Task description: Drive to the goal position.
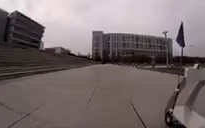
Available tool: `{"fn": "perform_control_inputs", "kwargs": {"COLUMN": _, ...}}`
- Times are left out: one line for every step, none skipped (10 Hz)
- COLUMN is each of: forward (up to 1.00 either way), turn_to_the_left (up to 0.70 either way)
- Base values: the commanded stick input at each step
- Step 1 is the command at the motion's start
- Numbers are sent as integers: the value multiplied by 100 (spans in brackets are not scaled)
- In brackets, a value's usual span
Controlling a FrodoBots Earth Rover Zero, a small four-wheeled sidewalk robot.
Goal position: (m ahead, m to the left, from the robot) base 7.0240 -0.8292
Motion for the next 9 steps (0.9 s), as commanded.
{"fn": "perform_control_inputs", "kwargs": {"forward": 100, "turn_to_the_left": 0}}
{"fn": "perform_control_inputs", "kwargs": {"forward": 100, "turn_to_the_left": 0}}
{"fn": "perform_control_inputs", "kwargs": {"forward": 100, "turn_to_the_left": 0}}
{"fn": "perform_control_inputs", "kwargs": {"forward": 100, "turn_to_the_left": 0}}
{"fn": "perform_control_inputs", "kwargs": {"forward": 100, "turn_to_the_left": 0}}
{"fn": "perform_control_inputs", "kwargs": {"forward": 100, "turn_to_the_left": 0}}
{"fn": "perform_control_inputs", "kwargs": {"forward": 100, "turn_to_the_left": 0}}
{"fn": "perform_control_inputs", "kwargs": {"forward": 100, "turn_to_the_left": 0}}
{"fn": "perform_control_inputs", "kwargs": {"forward": 100, "turn_to_the_left": 0}}
